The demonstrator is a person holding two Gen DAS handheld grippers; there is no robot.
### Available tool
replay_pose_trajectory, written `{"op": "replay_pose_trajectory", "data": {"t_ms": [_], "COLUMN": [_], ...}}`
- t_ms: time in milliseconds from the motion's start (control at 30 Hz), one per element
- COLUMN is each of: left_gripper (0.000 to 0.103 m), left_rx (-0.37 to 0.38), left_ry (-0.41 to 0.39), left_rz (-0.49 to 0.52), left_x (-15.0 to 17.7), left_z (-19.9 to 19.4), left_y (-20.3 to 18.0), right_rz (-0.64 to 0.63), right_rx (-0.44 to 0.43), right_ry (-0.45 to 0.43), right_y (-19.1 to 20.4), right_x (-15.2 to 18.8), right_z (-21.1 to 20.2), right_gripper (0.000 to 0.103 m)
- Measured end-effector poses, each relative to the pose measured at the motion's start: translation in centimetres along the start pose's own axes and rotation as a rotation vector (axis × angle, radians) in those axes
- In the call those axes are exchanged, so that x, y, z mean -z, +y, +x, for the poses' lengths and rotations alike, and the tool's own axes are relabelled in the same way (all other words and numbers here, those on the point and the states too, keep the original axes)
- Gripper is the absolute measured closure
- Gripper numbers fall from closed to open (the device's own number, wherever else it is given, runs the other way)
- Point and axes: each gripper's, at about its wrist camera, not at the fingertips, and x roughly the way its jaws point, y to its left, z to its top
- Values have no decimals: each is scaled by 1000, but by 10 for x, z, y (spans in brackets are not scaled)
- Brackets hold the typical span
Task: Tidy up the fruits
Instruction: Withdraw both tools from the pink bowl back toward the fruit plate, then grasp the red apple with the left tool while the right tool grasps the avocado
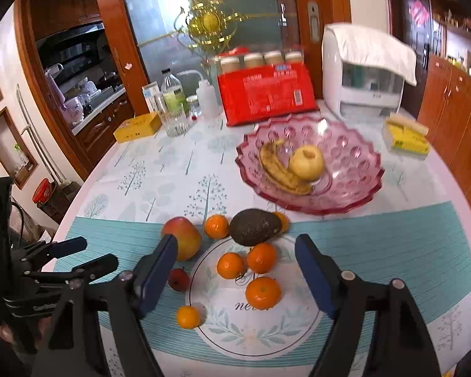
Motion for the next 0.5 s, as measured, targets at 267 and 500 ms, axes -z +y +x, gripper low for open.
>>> {"op": "replay_pose_trajectory", "data": {"t_ms": [267,500], "left_gripper": [24,24], "left_rx": [19,11], "left_ry": [56,101], "left_rz": [8,-9], "left_x": [-25,-35], "left_z": [54,94], "left_y": [-13,-18], "right_rz": [90,160], "right_rx": [-5,-51], "right_ry": [117,209], "right_y": [-27,-50], "right_x": [-9,-7], "right_z": [47,95], "right_gripper": [26,26]}}
